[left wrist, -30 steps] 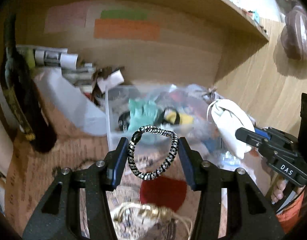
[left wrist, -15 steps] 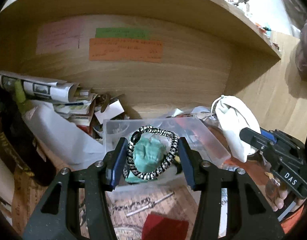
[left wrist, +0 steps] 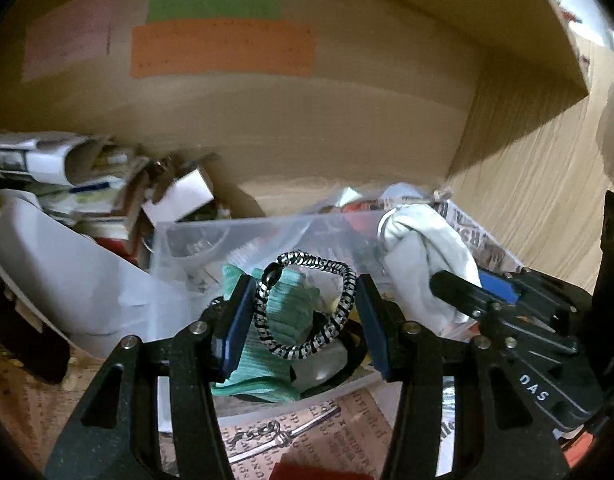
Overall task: Organize soft objects
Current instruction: 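Carry bracelet and white cloth into the clear box and open both tools, then grasp the red pouch with the left tool while the right tool grasps the grey knit bag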
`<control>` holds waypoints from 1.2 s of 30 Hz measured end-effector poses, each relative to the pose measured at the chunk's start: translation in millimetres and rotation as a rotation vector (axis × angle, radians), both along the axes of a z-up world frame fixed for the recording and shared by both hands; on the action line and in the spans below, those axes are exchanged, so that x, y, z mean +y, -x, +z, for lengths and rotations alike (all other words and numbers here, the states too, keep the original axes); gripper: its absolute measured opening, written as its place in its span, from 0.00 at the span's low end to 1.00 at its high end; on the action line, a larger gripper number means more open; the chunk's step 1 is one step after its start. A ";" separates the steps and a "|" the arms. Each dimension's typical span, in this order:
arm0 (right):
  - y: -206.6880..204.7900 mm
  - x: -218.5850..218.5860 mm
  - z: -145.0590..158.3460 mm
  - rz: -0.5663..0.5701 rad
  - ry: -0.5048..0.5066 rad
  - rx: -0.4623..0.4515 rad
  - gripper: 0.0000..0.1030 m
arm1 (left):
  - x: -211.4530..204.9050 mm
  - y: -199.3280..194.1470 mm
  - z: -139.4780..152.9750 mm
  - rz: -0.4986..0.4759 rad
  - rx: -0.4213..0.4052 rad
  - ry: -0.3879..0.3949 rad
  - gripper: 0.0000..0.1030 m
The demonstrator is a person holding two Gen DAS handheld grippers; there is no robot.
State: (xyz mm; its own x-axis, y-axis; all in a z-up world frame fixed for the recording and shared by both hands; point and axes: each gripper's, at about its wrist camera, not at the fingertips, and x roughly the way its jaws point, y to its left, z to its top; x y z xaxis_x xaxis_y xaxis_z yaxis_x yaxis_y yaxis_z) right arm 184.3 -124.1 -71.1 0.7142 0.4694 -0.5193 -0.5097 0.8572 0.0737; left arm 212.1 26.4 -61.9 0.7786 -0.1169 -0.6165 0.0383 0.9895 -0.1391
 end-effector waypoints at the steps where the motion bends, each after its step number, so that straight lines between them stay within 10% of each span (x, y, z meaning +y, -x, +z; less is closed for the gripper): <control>1: -2.4 0.7 -2.8 -0.003 0.005 0.009 0.16 | -1.1 -2.3 -2.8 -0.003 0.008 0.000 0.49; 17: -13.8 11.2 -19.5 -0.009 0.080 0.062 0.35 | -4.7 -26.8 -36.3 -0.038 0.125 0.045 0.60; 36: 16.8 -6.0 15.1 -0.014 0.034 -0.043 0.56 | -2.3 22.2 15.2 -0.016 -0.027 0.008 0.75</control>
State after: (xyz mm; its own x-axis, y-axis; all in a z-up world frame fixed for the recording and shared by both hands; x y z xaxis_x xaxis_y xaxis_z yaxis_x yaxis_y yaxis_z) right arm 167.5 -130.0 -56.0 0.7425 0.4422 -0.5031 -0.5001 0.8657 0.0228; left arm 189.9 24.1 -46.8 0.7931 -0.1338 -0.5942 0.0575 0.9877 -0.1455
